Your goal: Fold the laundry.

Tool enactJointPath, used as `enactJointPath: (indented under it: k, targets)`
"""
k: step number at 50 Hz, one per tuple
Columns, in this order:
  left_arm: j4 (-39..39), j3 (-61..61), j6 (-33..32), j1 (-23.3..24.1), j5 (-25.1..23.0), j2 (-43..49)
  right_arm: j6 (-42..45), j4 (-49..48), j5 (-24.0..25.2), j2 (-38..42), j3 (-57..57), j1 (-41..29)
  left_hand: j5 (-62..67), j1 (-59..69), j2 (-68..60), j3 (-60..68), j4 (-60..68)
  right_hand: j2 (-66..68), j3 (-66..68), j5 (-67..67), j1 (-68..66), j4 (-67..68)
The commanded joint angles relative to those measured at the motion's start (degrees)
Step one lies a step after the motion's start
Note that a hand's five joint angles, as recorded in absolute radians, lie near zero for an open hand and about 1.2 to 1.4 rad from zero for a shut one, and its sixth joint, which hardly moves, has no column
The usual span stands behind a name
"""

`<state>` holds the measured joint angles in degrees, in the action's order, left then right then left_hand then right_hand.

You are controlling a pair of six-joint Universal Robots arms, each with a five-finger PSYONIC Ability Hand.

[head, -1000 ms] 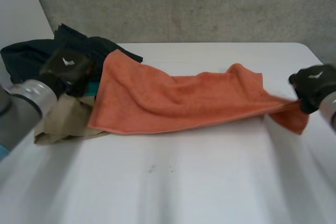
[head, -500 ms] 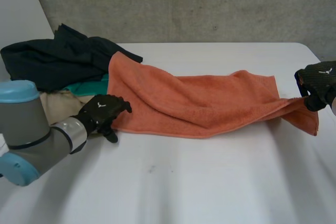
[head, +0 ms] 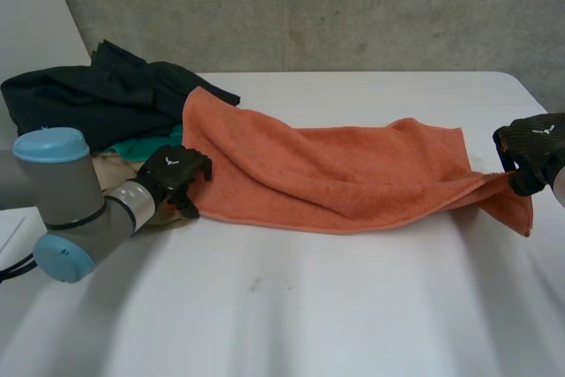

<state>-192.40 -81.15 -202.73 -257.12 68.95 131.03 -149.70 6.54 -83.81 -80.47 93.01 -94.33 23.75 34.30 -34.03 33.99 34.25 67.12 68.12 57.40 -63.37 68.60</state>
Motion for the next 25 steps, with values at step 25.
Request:
enactJointPath:
  k: [25]
  targets:
    - [0.44, 1.18, -3.47, 2.58, 8.66, -13.06, 1.69, -0.39, -0.65, -1.08, -3.00, 0.72, 46.25, 45.70, -45.97, 46.01, 45.75, 12.88, 11.88, 12.60, -16.63, 11.40]
